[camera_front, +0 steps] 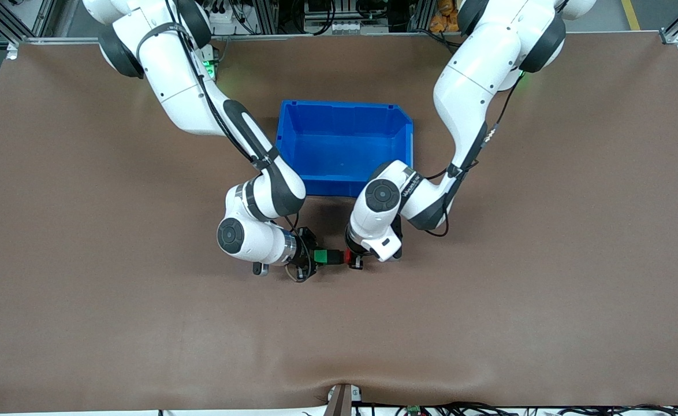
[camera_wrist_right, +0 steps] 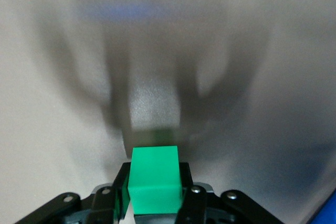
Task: Attach green and red cubes to black cube
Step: 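Press the green and red cubes against the black cube's sides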
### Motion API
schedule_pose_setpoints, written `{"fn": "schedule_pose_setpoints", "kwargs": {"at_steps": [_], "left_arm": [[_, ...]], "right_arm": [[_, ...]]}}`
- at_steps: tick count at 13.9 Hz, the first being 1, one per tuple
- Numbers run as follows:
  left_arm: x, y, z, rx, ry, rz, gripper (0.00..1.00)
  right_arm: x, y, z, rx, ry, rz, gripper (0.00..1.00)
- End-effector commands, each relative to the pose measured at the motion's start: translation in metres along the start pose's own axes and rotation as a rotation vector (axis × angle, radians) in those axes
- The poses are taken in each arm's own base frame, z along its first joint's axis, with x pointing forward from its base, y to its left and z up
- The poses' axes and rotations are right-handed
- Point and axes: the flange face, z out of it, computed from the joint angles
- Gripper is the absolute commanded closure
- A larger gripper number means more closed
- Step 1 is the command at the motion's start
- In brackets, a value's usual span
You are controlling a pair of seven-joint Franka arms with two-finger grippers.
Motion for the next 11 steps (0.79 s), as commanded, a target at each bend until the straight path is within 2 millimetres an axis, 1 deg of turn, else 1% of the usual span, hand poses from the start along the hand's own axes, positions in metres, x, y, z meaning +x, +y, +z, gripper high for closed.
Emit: {"fn": "schedule_pose_setpoints", "kwargs": {"at_steps": [1, 3, 6, 8, 11], "left_arm": [[-0.016, -0.013, 0.023, 0.019, -0.025, -0.017, 1.00], [-0.018, -0.013, 0.022, 0.024, -0.036, -0.028, 1.00], [-0.016, -0.012, 0.024, 0.011, -0.042, -0.030, 1.00], [-0.015, -0.011, 0.023, 0.011, -0.040, -0.032, 1.00], [-0.016, -0.013, 0.017, 0.031, -0.025, -0.028, 1.00]], "right_arm": [[-0.004, 0.002, 0.009, 0.012, -0.001, 0.010, 0.00], [-0.001, 0.000, 0.006, 0.015, 0.004, 0.007, 0.00], [0.004, -0.009, -0.014, 0.011, -0.002, 0.015, 0.00], [0.015, -0.013, -0.022, -0.022, -0.003, 0.032, 0.00], [0.016, -0.021, -0.041, 0.000, -0.003, 0.024, 0.00]]}}
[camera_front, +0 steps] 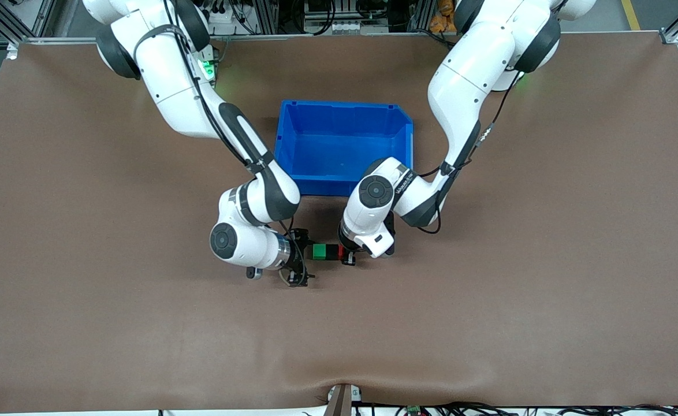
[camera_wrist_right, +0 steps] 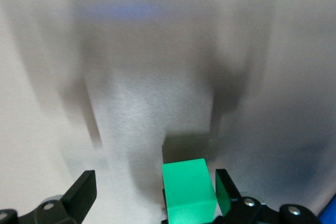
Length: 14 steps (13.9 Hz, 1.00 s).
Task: Attach green and red cubes to black cube
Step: 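Press the green and red cubes against the black cube's sides, then open the right gripper and withdraw it from the green cube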
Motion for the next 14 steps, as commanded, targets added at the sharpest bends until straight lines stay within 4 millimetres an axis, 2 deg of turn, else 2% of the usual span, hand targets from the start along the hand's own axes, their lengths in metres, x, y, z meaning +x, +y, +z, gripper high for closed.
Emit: {"fn": "schedule_pose_setpoints", "kwargs": {"at_steps": [1, 3, 5, 6, 7, 9, 10, 12, 14], "left_arm": [[-0.006, -0.009, 0.016, 0.036, 0.001, -0.021, 1.00], [-0.005, -0.008, 0.010, 0.051, 0.017, -0.019, 1.00], [-0.002, -0.013, 0.007, 0.097, 0.063, -0.005, 1.00], [-0.002, -0.012, 0.001, 0.102, 0.069, 0.001, 1.00], [0.001, -0.015, 0.000, 0.120, 0.086, 0.005, 1.00], [0.006, -0.019, 0.005, 0.157, 0.107, 0.034, 1.00], [0.009, -0.021, 0.007, 0.180, 0.122, 0.046, 1.00], [0.011, -0.024, 0.008, 0.203, 0.138, 0.050, 1.00], [0.013, -0.028, 0.012, 0.223, 0.150, 0.053, 1.00]], "right_arm": [[0.001, -0.008, -0.032, 0.013, 0.014, -0.019, 0.00], [0.017, -0.013, -0.046, -0.023, 0.110, -0.079, 0.00], [0.017, -0.022, -0.072, -0.052, 0.147, -0.164, 0.00], [0.023, -0.025, -0.082, -0.076, 0.161, -0.212, 0.00], [0.041, -0.031, -0.092, -0.103, 0.173, -0.274, 0.00], [0.064, -0.043, -0.125, -0.110, 0.180, -0.438, 0.00], [0.082, -0.049, -0.146, -0.118, 0.201, -0.506, 0.00], [0.113, -0.056, -0.167, -0.156, 0.234, -0.696, 0.00], [0.147, -0.064, -0.199, -0.163, 0.244, -0.830, 0.00]]}}
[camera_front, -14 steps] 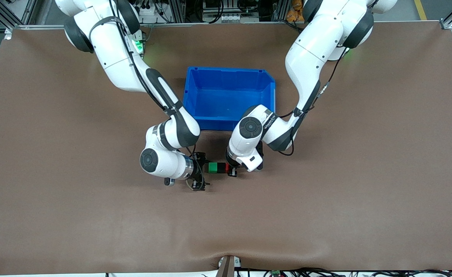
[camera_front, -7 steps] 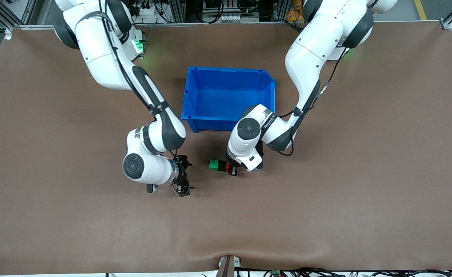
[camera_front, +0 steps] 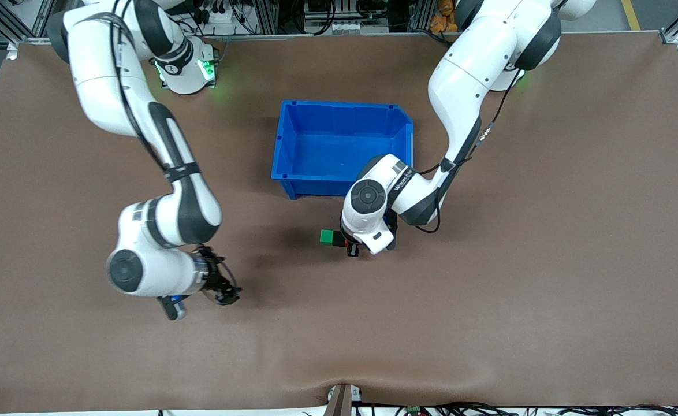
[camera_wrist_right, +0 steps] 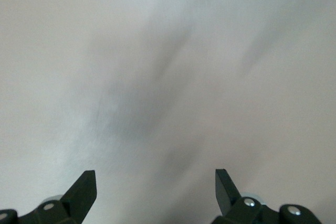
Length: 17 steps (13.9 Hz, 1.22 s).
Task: Attach green and red cubes to black cube
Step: 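Open the right gripper and withdraw it from the green cube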
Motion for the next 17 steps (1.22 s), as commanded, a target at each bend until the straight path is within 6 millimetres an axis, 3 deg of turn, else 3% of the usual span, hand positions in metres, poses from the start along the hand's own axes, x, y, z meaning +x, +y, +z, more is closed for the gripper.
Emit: {"fn": "schedule_pose_setpoints", "kwargs": {"at_steps": [1, 4, 5, 6, 7, 8, 9, 11, 12, 14, 16, 17], "left_arm": [[0.011, -0.014, 0.021, 0.086, 0.056, 0.020, 1.00], [0.020, -0.019, 0.022, 0.158, 0.096, 0.088, 0.98], [0.021, -0.020, 0.021, 0.171, 0.101, 0.110, 0.90], [0.021, -0.020, 0.018, 0.174, 0.102, 0.122, 0.73], [0.021, -0.019, 0.014, 0.170, 0.097, 0.134, 0.43], [0.020, -0.018, 0.012, 0.167, 0.097, 0.135, 0.25], [0.019, -0.017, 0.008, 0.160, 0.093, 0.138, 0.00], [0.015, -0.014, -0.014, 0.135, 0.079, 0.163, 0.00], [0.015, -0.012, -0.022, 0.125, 0.074, 0.171, 0.00], [0.016, -0.010, -0.042, 0.116, 0.069, 0.185, 0.00], [0.020, -0.007, -0.053, 0.116, 0.072, 0.196, 0.00], [0.022, -0.006, -0.056, 0.119, 0.075, 0.215, 0.00]], "right_arm": [[0.038, 0.027, -0.036, -0.001, 0.026, -0.215, 0.00], [0.085, 0.057, -0.061, 0.007, 0.035, -0.435, 0.00], [0.096, 0.065, -0.072, 0.011, 0.038, -0.473, 0.00], [0.107, 0.071, -0.081, 0.024, 0.055, -0.501, 0.00], [0.124, 0.082, -0.098, 0.036, 0.079, -0.549, 0.00], [0.137, 0.093, -0.108, 0.042, 0.091, -0.569, 0.00], [0.146, 0.102, -0.117, 0.038, 0.096, -0.584, 0.00], [0.153, 0.115, -0.129, -0.019, 0.089, -0.654, 0.00], [0.152, 0.123, -0.148, -0.047, 0.105, -0.669, 0.00], [0.140, 0.142, -0.193, -0.097, 0.115, -0.668, 0.00], [0.114, 0.175, -0.266, -0.083, 0.110, -0.684, 0.00], [0.099, 0.187, -0.286, -0.087, 0.095, -0.710, 0.00]]}}
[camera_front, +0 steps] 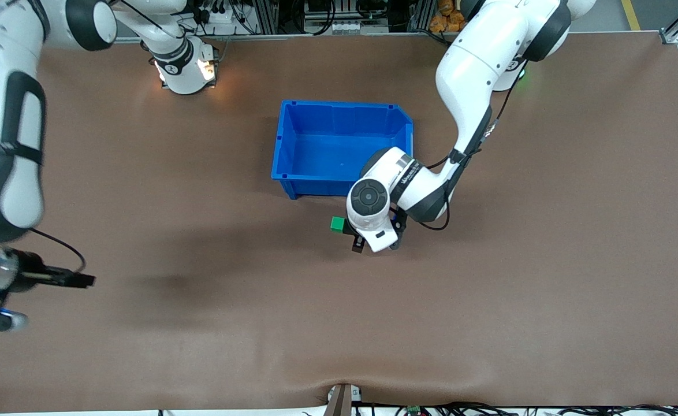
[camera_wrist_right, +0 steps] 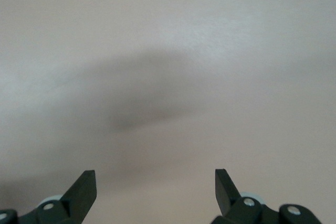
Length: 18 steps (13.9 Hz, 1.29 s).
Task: Attach green and red cubes to black cube
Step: 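Open the left gripper and lift it off the red cube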
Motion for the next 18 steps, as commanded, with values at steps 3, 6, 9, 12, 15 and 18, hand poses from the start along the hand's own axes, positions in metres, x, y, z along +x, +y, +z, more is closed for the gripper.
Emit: {"fn": "schedule_pose_setpoints", "kwargs": {"at_steps": [3, 6, 9, 12, 15, 18], "left_arm": [[0.030, -0.002, -0.048, 0.021, 0.004, 0.079, 0.00], [0.045, -0.007, -0.109, -0.026, 0.007, 0.190, 0.00], [0.084, -0.007, -0.164, -0.076, 0.004, 0.286, 0.00], [0.126, -0.019, -0.231, -0.134, 0.018, 0.431, 0.00], [0.172, -0.034, -0.279, -0.153, 0.037, 0.544, 0.00], [0.226, -0.053, -0.323, -0.169, 0.063, 0.676, 0.00]], "right_arm": [[-0.093, 0.015, -0.101, 0.008, -0.034, -0.051, 0.00], [-0.142, 0.009, -0.113, 0.004, -0.063, -0.073, 0.00], [-0.184, 0.002, -0.118, -0.032, -0.013, -0.103, 0.00], [-0.184, -0.017, -0.124, -0.059, 0.027, -0.171, 0.00], [-0.180, -0.022, -0.160, -0.083, 0.105, -0.170, 0.00], [-0.186, -0.007, -0.155, -0.024, 0.050, -0.271, 0.00]]}}
